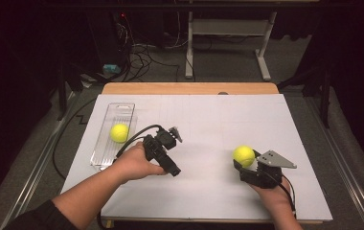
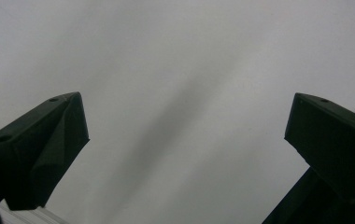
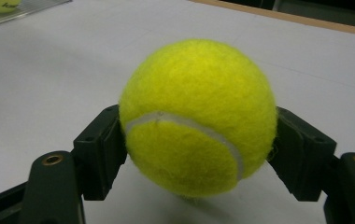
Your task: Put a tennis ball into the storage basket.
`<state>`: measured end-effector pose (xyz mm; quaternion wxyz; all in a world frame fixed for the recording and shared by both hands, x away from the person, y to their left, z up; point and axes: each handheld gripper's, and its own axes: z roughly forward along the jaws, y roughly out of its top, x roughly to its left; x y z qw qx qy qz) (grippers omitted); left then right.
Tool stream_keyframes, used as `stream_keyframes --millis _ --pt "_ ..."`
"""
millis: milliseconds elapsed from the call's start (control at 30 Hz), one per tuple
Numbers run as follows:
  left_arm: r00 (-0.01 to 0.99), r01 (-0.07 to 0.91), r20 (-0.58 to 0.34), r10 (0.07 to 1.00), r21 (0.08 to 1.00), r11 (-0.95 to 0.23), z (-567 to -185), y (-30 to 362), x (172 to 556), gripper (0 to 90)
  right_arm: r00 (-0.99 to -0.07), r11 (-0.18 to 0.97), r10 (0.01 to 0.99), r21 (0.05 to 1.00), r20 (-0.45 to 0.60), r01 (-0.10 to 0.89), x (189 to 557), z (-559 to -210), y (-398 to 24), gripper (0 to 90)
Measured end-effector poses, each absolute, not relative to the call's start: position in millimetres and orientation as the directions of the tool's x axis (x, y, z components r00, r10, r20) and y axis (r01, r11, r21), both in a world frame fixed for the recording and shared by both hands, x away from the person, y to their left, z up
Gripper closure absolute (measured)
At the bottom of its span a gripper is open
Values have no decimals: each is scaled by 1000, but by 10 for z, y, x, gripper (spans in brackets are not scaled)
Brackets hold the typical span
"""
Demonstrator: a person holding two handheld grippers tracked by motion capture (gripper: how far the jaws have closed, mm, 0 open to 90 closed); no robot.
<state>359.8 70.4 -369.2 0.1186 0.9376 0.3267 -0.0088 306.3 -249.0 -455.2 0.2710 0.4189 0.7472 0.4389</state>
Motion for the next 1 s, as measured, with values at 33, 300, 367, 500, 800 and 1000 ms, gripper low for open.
stream_keyframes --millis 33,300,367,500,800,1000 --pt "787 614 -93 610 217 -759 -3689 696 3596 6 -508 267 860 884 -39 385 3059 -4552 -2469 270" --pt "785 616 -87 614 223 -756 -3614 691 3589 6 -561 290 827 889 -45 356 3030 -4553 -2239 270" --pt "783 618 -86 616 224 -754 -3596 704 3592 6 -575 288 818 891 -38 351 3017 -4549 -2175 270" --pt "781 620 -86 619 231 -750 -3565 722 3591 6 -603 292 797 893 -30 342 2991 -4537 -2053 270" --pt "788 611 -89 609 235 -756 -3521 691 3579 6 -660 332 750 889 -46 314 2949 -4570 -1757 270" --pt "794 603 -83 602 233 -763 -3472 636 3569 6 -695 354 717 888 -57 292 2903 -4587 -1578 270"
